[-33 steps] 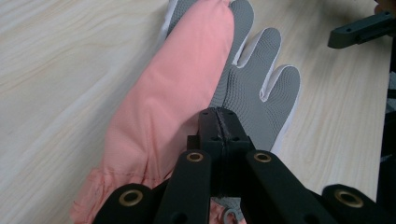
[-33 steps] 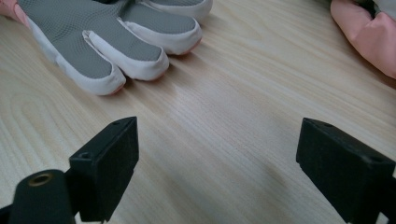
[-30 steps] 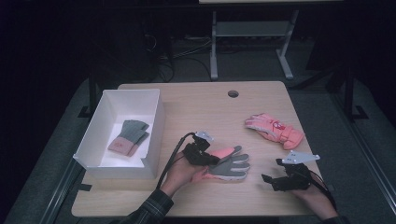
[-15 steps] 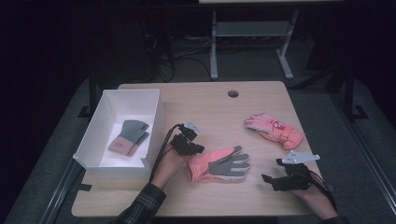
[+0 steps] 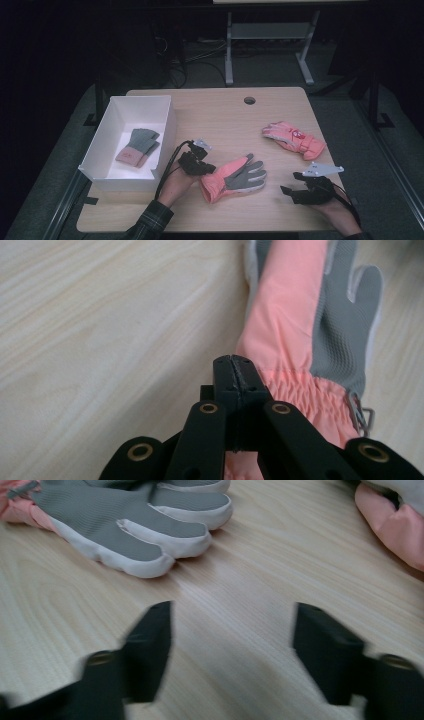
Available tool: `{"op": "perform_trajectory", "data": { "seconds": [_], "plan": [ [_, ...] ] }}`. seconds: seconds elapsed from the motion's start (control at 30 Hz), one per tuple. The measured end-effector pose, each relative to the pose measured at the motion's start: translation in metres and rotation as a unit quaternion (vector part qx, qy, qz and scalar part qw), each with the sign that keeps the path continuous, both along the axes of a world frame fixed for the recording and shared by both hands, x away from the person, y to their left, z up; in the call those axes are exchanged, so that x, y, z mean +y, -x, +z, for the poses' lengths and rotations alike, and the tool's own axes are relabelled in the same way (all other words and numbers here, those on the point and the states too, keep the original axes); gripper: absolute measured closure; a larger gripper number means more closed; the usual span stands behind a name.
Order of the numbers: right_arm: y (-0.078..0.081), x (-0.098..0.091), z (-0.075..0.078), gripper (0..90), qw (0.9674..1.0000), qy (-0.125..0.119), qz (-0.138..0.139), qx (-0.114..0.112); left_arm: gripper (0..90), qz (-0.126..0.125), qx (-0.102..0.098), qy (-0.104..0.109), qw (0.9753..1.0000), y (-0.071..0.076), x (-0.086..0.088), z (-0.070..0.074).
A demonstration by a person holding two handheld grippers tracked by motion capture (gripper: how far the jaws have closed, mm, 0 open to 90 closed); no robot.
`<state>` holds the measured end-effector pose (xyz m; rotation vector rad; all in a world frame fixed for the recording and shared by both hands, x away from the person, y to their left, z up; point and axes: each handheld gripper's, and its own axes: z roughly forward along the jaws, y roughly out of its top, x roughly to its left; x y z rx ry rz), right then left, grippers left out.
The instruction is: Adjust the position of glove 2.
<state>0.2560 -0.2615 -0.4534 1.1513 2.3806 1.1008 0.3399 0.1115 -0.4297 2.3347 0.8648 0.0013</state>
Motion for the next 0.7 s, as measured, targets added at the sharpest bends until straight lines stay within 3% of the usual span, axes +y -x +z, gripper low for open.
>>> {"op": "perform_trajectory", "data": {
  "seconds": [0.03,0.1,0.13,0.2,0.27,0.4,0.57,0.7],
  "plan": [
    [0.001,0.000,0.001,49.4,1.0000,-0.003,0.003,0.002,89.9,0.007,0.005,0.008,0.9999,0.003,0.000,0.000],
    [0.001,0.002,0.003,66.8,0.9998,-0.011,0.018,0.005,89.9,-0.003,0.008,0.007,0.9999,0.006,0.002,-0.001],
    [0.001,0.006,0.003,83.3,0.9993,-0.018,0.029,0.012,89.9,-0.003,0.013,0.010,0.9999,0.010,0.002,-0.003],
    [0.001,0.009,0.004,88.4,0.9991,-0.020,0.036,0.012,89.9,-0.008,0.014,0.007,0.9999,0.011,0.002,-0.004],
    [-0.004,0.022,0.004,90.0,0.9978,-0.024,0.061,0.014,89.9,-0.009,0.017,0.005,0.9998,0.013,0.001,-0.006],
    [-0.009,0.039,0.002,90.0,0.9966,-0.011,0.080,0.018,89.9,-0.014,0.021,0.005,0.9997,0.012,0.000,-0.008],
    [-0.020,0.054,-0.001,90.0,0.9954,-0.014,0.090,0.030,89.9,-0.014,0.021,0.007,0.9996,0.012,0.000,-0.009],
    [-0.030,0.074,-0.006,90.0,0.9940,0.007,0.105,0.032,89.9,-0.021,0.028,0.012,0.9993,0.012,0.001,-0.012]
  ]
}}
